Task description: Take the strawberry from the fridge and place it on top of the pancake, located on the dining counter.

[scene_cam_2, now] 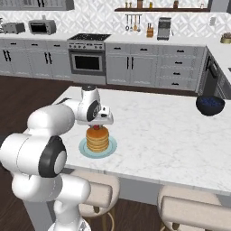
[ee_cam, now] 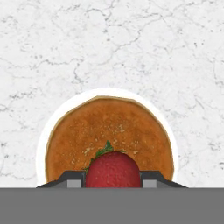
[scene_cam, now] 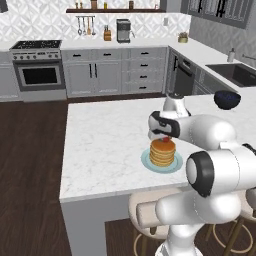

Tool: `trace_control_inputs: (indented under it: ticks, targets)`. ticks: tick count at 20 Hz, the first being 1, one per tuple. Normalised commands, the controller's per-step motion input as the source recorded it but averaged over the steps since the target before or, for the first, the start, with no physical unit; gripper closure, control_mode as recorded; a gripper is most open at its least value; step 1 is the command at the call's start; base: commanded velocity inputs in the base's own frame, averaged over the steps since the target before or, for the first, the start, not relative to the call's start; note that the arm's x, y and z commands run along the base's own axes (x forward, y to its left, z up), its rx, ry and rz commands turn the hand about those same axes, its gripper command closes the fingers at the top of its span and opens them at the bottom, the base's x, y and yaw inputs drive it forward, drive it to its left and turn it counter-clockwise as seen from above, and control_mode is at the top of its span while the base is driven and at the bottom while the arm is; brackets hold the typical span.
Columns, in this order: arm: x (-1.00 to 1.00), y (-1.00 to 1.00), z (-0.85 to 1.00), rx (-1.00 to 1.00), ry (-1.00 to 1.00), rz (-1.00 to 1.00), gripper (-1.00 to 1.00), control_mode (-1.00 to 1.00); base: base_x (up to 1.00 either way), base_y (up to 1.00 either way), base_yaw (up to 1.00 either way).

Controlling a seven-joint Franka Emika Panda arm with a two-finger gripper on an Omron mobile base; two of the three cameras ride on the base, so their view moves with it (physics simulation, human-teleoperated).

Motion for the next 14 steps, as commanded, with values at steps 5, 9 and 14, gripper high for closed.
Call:
trace_control_inputs:
  ticks: [5, 9, 14]
  targets:
    - [0.0, 0.0, -0.09, 0.0, 0.0, 0.0, 1.0, -1.0, 0.0, 0.0, 0.0]
    - [0.0, 0.0, -0.08, 0.0, 0.0, 0.0, 1.0, -1.0, 0.0, 0.0, 0.0]
    - [0.0, 0.0, -0.03, 0.0, 0.0, 0.0, 1.0, -1.0, 0.0, 0.0, 0.0]
